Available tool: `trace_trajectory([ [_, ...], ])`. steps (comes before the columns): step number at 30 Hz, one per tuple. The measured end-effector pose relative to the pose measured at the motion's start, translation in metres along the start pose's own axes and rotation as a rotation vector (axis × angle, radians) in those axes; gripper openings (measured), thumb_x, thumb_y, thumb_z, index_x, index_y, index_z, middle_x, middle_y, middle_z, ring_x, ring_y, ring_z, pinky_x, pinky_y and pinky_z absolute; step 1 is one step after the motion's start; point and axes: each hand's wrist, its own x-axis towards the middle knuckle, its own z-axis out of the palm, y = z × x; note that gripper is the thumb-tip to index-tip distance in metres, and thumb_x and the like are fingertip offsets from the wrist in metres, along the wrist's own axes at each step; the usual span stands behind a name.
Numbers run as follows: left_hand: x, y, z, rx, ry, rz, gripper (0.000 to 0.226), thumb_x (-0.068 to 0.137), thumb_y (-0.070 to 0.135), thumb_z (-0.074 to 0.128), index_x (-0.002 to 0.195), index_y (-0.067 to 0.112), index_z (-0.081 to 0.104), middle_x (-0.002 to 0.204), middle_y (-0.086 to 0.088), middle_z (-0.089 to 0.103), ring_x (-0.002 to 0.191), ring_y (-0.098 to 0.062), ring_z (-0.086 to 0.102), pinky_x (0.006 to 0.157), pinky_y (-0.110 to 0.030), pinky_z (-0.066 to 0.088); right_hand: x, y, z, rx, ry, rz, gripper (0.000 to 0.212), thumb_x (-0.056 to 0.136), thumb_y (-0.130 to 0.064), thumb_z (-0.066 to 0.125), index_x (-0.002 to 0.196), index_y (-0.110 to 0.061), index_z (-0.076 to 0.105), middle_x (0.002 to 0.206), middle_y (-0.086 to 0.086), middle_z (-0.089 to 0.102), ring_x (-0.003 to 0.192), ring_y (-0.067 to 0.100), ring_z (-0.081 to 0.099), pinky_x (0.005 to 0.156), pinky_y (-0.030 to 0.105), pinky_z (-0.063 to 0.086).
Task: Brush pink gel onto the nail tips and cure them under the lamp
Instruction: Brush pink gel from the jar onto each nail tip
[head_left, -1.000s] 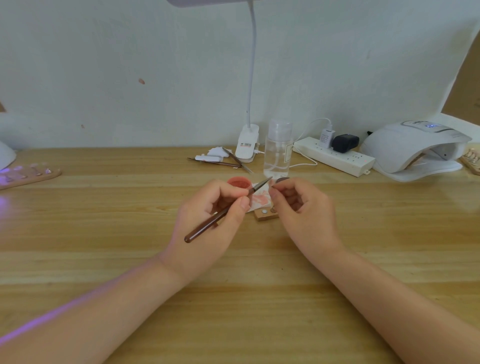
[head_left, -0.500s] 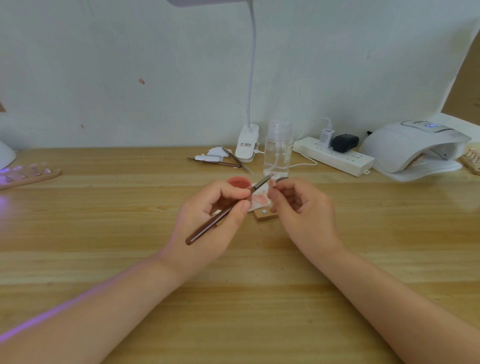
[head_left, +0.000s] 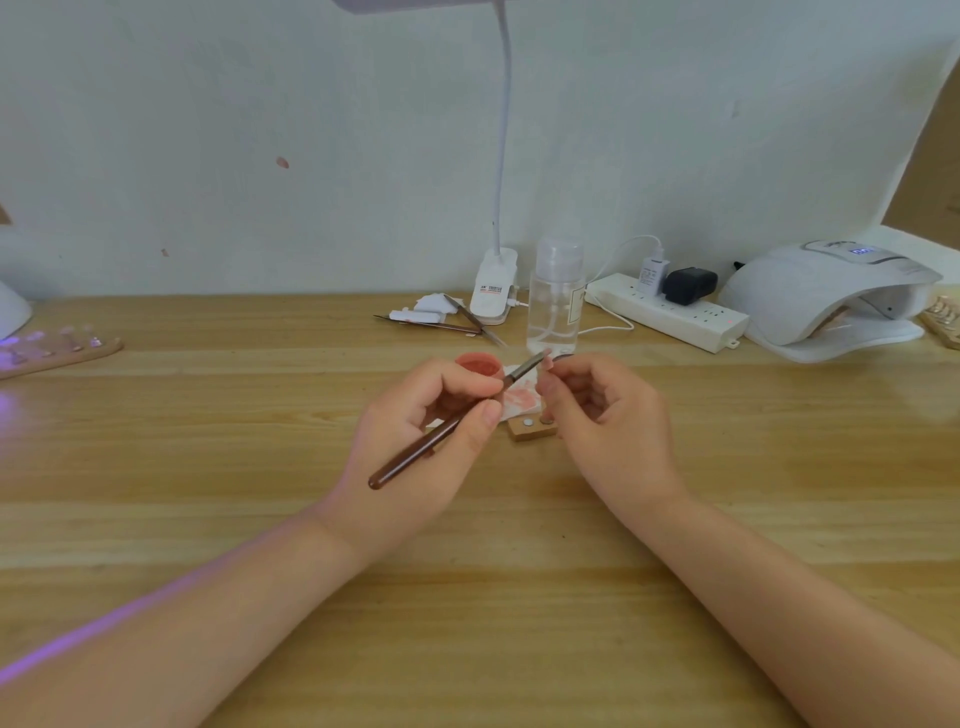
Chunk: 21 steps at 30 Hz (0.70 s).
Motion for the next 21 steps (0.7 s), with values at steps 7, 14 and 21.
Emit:
trace_trajectory([
  [7, 0.0003, 0.0016, -0.0049, -0.002, -0.006, 0.024, 0.005, 0.083, 0.023, 0.056, 0.086, 0.024, 0.059, 0.086, 0.022, 0.067, 0.082, 0.005, 0.063, 0.072, -0.009, 0.044, 0.0006, 0.0008, -0.0006, 0.006, -0.004, 0.017, 0.005, 0.088, -0.012, 0.066, 0.088, -0.017, 0.067, 0.075, -0.004, 0.067, 0.068, 0.012, 0.064, 0.063, 0.021, 0.051],
  [14, 0.0004, 0.0026, -0.0019, 0.031, -0.008, -0.024, 0.015, 0.082, 0.010, 0.059, 0.085, 0.024, 0.063, 0.086, 0.016, 0.070, 0.084, 0.005, 0.064, 0.073, -0.009, 0.045, 0.0003, -0.0003, -0.0007, -0.032, 0.001, -0.025, 0.009, 0.087, -0.010, 0.066, 0.088, -0.019, 0.066, 0.074, -0.007, 0.066, 0.067, 0.009, 0.064, 0.065, 0.019, 0.051],
  [21, 0.0009, 0.0089, -0.0018, -0.002, 0.058, -0.032, 0.015, 0.086, 0.003, 0.061, 0.084, 0.018, 0.060, 0.080, 0.020, 0.070, 0.075, 0.007, 0.065, 0.068, -0.006, 0.046, 0.0012, 0.0000, -0.0003, -0.052, 0.010, -0.041, 0.012, 0.087, -0.012, 0.066, 0.086, -0.023, 0.065, 0.072, -0.010, 0.065, 0.065, 0.002, 0.061, 0.062, 0.012, 0.047],
])
